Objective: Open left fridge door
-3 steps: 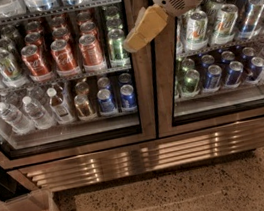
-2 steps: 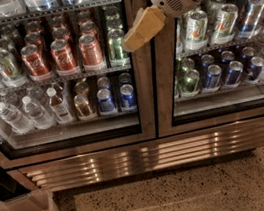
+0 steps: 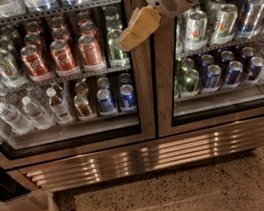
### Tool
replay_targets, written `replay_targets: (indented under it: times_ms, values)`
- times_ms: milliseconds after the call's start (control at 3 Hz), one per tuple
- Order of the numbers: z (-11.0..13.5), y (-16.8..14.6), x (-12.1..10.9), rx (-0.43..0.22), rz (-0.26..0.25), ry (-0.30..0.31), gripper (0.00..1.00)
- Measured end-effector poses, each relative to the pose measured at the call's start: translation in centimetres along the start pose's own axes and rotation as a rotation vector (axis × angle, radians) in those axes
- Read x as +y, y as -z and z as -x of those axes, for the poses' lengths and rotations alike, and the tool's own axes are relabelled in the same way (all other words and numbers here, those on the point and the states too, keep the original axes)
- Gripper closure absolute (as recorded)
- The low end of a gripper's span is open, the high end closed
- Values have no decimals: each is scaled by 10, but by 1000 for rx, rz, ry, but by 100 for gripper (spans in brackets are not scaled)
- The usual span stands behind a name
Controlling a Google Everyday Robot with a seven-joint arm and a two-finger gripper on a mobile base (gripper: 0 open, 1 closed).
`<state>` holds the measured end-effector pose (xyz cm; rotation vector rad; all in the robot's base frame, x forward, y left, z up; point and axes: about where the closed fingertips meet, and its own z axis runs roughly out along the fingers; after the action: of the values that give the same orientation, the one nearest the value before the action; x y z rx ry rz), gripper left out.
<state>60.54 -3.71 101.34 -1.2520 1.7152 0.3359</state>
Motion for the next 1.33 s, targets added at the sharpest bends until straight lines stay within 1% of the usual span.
replay_targets:
  times_ms: [333,667,1000,1333]
  values:
    - [10,-7,0,-27,5,-2,0]
    - [16,-10,3,-40,14,1,0]
    - [16,-9,5,-41,15,1,0]
    - [17,-9,5,-41,15,1,15]
